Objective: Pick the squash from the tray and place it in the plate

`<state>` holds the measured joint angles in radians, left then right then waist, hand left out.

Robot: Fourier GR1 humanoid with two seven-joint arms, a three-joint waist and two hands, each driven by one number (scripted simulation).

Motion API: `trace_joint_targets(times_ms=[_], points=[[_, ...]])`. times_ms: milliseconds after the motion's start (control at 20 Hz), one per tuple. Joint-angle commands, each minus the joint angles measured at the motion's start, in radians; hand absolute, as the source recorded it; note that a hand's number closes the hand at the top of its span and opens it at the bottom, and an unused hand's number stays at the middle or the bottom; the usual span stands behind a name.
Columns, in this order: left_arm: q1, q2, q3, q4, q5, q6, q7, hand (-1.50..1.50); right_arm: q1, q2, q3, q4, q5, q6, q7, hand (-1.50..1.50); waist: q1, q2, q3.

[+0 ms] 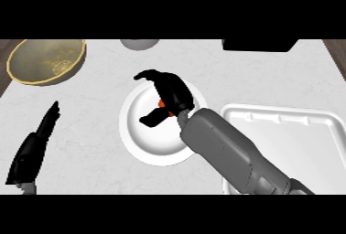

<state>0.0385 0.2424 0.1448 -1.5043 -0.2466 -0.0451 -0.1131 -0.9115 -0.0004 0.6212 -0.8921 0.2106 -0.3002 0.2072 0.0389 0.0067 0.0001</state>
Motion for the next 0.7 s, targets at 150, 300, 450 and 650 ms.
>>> trace_joint_targets(times_ms=[150, 300, 450, 650], points=[[0.043, -0.01, 0.011, -0.01, 0.004, 0.008, -0.019, 0.0, 0.009, 0.0, -0.192, 0.014, -0.112, -0.122, -0.126, -1.5, -0.022, -0.002, 0.001], [0.004, -0.014, 0.011, 0.021, -0.022, 0.03, 0.002, 0.0, 0.023, -0.014, -0.248, 0.0, -0.119, -0.142, -0.098, -1.5, -0.034, -0.004, 0.0], [0.016, -0.01, 0.012, -0.012, 0.0, 0.005, 0.003, 0.0, 0.052, -0.068, -0.364, -0.009, -0.238, -0.047, -0.201, -1.5, -0.029, -0.003, 0.001], [0.004, -0.015, 0.013, -0.005, -0.013, 0.019, 0.012, 0.0, 0.124, -0.17, -0.478, -0.047, -0.348, 0.091, -0.335, -1.5, -0.037, -0.003, 0.001]])
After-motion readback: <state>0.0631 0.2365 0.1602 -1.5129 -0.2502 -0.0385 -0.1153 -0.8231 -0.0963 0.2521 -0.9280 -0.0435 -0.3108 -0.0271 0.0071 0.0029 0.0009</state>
